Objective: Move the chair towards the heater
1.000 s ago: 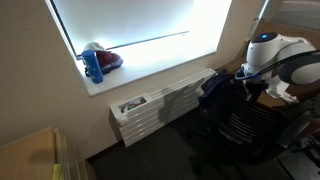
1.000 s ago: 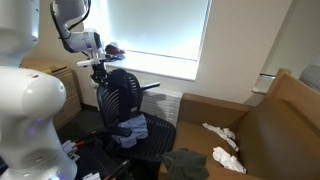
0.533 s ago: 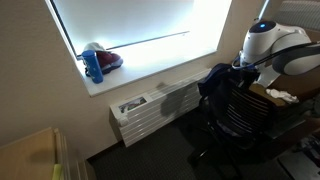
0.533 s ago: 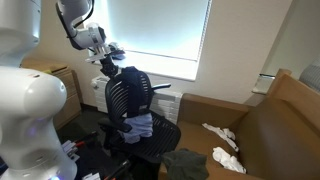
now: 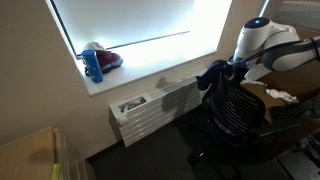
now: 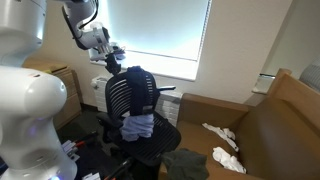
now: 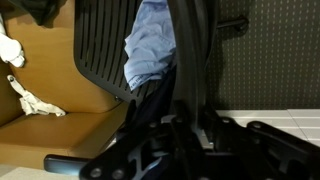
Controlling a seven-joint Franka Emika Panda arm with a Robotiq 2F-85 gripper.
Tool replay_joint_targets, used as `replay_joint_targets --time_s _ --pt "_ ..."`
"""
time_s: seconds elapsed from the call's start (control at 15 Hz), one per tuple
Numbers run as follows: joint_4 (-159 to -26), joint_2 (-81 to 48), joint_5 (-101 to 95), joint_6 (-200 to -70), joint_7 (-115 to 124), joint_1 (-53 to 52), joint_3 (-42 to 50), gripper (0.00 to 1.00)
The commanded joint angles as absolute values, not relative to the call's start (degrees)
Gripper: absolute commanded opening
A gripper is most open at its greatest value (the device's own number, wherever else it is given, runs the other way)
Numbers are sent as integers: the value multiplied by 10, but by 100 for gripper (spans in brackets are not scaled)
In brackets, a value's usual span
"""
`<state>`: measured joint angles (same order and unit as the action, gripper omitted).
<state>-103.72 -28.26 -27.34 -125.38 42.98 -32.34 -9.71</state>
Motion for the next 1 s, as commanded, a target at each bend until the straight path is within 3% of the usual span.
replay_joint_targets --time_s 0.0,0.73,0.8,0.87,0.93 --pt "-1026 -236 -276 -1307 415 -307 -81 5" --pt "-1063 -218 -313 -1367 473 -328 -72 5" --pt "-1048 -290 -291 -1341 491 -340 -76 40" --pt "-1051 -292 -288 -1343 494 -344 -76 22" --pt "-1050 -300 -281 -1353 495 -350 -77 27"
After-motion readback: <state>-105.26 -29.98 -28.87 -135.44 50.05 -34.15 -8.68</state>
